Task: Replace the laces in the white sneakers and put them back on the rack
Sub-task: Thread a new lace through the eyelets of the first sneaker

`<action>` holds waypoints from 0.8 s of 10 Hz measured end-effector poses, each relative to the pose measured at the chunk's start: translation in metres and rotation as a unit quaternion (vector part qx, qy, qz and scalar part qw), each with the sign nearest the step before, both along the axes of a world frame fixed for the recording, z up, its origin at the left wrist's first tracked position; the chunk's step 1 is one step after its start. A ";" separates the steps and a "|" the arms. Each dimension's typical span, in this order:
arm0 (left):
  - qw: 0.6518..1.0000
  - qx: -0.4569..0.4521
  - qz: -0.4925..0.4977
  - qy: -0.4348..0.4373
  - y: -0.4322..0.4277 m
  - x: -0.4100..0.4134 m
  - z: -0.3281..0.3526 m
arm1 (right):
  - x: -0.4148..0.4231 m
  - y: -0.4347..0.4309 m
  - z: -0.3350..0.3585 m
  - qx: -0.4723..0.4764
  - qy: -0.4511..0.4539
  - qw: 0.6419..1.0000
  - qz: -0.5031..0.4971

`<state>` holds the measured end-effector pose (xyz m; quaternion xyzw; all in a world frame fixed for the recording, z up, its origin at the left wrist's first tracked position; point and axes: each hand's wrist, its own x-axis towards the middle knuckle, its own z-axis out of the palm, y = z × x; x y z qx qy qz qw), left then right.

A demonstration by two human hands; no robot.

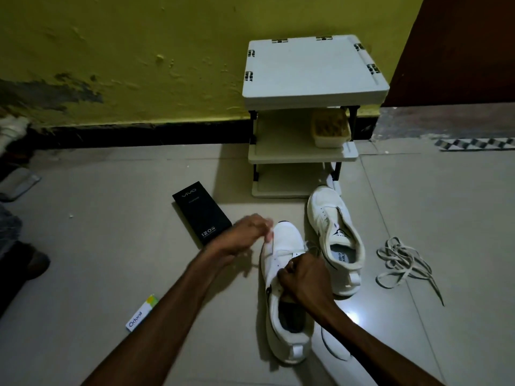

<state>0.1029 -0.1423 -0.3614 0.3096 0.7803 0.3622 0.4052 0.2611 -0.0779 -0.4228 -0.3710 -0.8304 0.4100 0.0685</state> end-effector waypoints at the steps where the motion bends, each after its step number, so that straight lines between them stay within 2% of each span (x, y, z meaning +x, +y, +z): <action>1: 0.775 0.360 0.284 -0.436 -0.007 -0.013 0.037 | 0.002 0.003 -0.002 0.019 0.004 1.000 0.011; 2: 0.815 0.368 0.304 -0.328 -0.004 -0.017 0.048 | 0.000 0.005 -0.002 0.031 -0.004 0.999 0.019; 3: 0.987 0.052 0.099 0.117 0.002 -0.004 0.012 | 0.001 0.005 -0.004 0.025 -0.012 0.999 0.021; 4: 0.931 -0.218 -0.097 0.275 0.001 0.023 -0.032 | 0.001 0.005 -0.001 0.037 -0.001 0.999 0.032; 5: 0.978 -0.107 -0.021 0.177 -0.001 0.030 -0.041 | 0.002 0.005 0.001 0.053 -0.011 0.998 0.042; 6: 0.972 0.087 0.197 -0.094 0.001 0.021 -0.012 | 0.002 0.006 0.002 0.049 -0.011 0.998 0.045; 7: 0.767 0.356 0.322 -0.425 0.002 0.005 0.036 | 0.001 0.007 0.003 0.056 -0.029 0.997 0.047; 8: 0.661 0.476 0.262 -0.518 -0.001 -0.007 0.085 | 0.000 0.007 0.003 0.049 -0.038 0.997 0.047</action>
